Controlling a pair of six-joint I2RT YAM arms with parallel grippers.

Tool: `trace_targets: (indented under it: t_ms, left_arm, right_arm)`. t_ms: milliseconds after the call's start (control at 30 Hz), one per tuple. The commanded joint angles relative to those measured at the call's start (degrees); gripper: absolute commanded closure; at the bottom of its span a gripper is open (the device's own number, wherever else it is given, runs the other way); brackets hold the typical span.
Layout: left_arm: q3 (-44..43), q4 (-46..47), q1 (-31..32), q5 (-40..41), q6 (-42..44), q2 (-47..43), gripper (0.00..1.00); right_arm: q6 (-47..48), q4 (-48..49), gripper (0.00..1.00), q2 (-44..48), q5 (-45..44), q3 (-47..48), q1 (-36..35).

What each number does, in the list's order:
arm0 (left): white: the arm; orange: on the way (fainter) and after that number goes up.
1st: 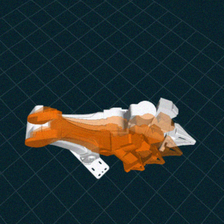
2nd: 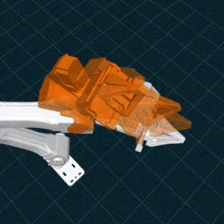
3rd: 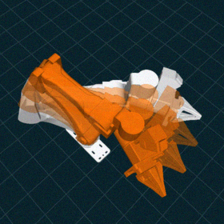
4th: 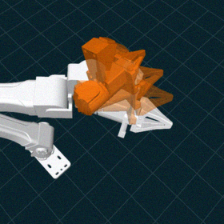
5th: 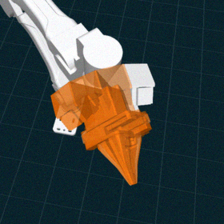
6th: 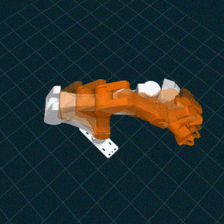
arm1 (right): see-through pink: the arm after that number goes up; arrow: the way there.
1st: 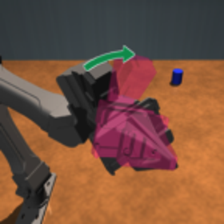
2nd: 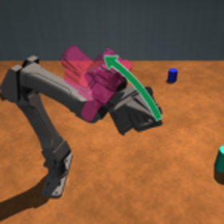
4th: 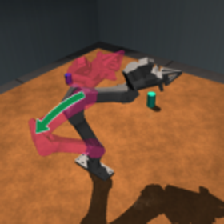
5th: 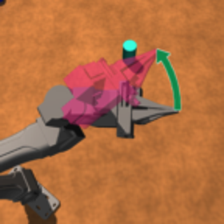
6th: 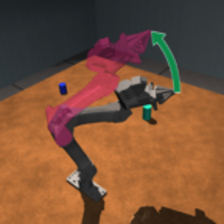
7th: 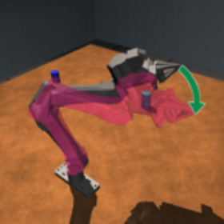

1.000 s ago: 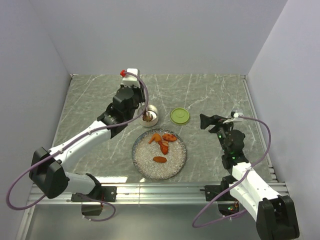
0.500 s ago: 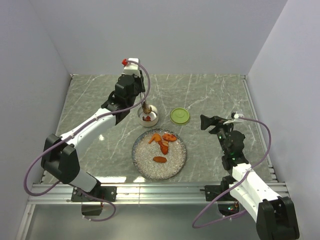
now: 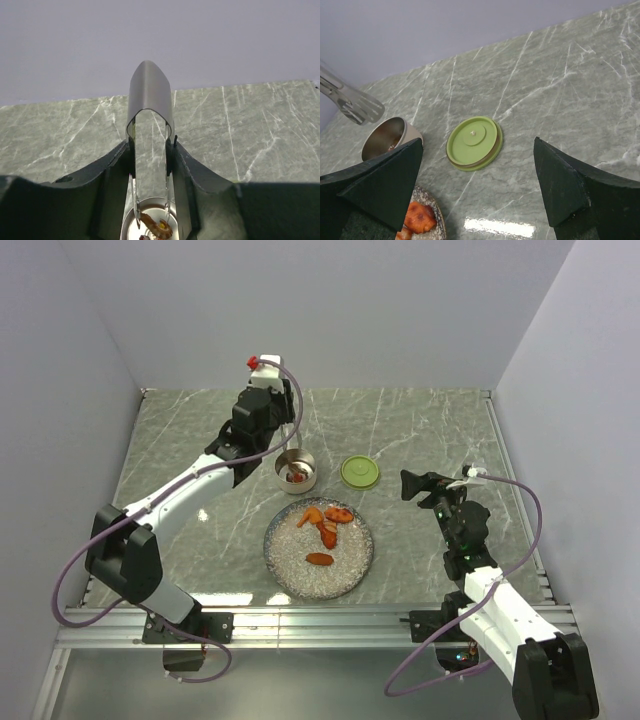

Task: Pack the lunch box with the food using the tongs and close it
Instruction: Place the food into the lunch box, then pick up the food using the clamp

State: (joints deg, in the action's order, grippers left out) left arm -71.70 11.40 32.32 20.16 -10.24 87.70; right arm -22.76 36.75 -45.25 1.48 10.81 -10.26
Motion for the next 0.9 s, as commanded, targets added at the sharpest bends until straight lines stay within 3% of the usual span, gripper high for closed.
trace_targets:
  t_ms: [0,133,400,867]
  left_arm:
    - [0.4,4.2,-0.1,-2.4,-0.3,-3.1,0.58]
    - [4.9,6.3,1.1,-3.3,0.2,-7.4,0.59]
    - [18.1,10.2,10.5,-3.5,4.4,-18.3,0.59]
    - [29.2,11.4,12.1,-7.6,4.2,-22.8,0.59]
  right_arm:
    - [-0.1,1.1,0.02,-0.2,-0.5,0.2,-0.2]
    - [-0.2,1.1,0.03,-0.1,-0.6,0.2,-0.1]
    - [-0.2,1.2,0.03,-0.1,-0.5,0.0,-0.1]
    - [-0.2,1.4,0.03,-0.5,-0.2,0.2,-0.2]
